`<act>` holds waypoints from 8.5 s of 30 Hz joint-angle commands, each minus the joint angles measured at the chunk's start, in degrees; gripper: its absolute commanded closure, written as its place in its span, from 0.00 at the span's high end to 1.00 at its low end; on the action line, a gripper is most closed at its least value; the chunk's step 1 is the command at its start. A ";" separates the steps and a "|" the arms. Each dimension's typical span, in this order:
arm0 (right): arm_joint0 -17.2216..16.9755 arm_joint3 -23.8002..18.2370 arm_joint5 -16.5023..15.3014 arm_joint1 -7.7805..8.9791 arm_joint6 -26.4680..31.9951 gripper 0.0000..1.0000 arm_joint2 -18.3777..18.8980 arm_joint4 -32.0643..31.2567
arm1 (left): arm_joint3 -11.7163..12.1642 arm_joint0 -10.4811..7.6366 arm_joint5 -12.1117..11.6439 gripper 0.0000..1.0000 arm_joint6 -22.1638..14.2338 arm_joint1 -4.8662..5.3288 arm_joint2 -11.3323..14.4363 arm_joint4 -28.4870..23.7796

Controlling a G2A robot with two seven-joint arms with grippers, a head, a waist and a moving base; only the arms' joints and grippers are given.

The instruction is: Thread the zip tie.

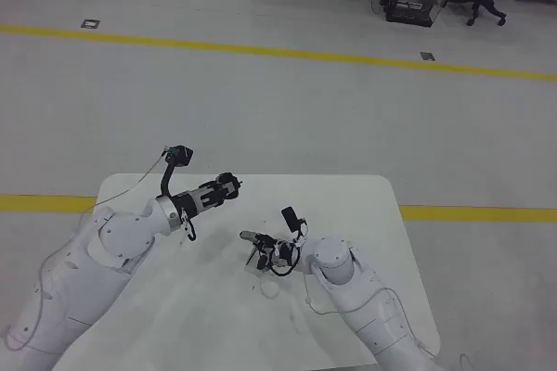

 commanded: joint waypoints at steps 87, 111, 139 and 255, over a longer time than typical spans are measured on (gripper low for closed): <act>0.40 2.93 -2.02 -0.89 -4.17 0.00 -3.21 -0.48 | 0.00 0.00 0.00 0.00 0.00 0.00 0.00 0.00; -1.65 -0.90 0.00 0.71 -1.94 0.90 0.20 -1.47 | 0.00 0.00 0.00 0.00 0.00 0.00 0.00 0.00; 3.66 7.13 0.00 -1.08 -5.82 0.36 -6.59 0.75 | 0.00 0.00 0.00 0.00 0.00 0.00 0.00 0.00; -11.55 -16.79 -14.92 5.12 -9.44 0.00 7.81 -1.18 | 0.00 0.00 0.00 0.00 0.00 0.00 0.00 0.00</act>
